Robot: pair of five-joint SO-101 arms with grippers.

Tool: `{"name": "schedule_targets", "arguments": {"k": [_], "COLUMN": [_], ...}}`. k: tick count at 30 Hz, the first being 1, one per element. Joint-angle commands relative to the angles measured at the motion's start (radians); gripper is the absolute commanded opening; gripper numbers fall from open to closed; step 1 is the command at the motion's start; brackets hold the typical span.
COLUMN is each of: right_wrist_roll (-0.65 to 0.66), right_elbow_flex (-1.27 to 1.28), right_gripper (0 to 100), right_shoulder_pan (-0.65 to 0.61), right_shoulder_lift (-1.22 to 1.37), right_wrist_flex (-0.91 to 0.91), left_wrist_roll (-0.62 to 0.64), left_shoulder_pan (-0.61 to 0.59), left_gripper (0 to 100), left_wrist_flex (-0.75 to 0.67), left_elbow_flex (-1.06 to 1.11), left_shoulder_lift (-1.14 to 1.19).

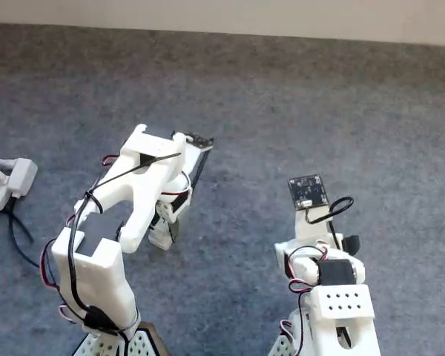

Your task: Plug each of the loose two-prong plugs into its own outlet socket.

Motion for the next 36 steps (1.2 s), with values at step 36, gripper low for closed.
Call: {"name": "schedule_targets", "arguments": {"k": [36], "right_wrist_roll": [-0.012], "right_elbow_flex": [0.039], "right_gripper": [48.9], "right_shoulder_pan": [0.01], "right_shoulder_lift": [0.019], "right_wrist_flex": [-0.071], "left_wrist_roll": [-0.451], "left_shoulder_pan": [-0.839], "left_gripper": [14], "left_wrist_flex": [0.153], "left_elbow_flex": [-0.542], "left_shoulder_lift": [0.216]}}
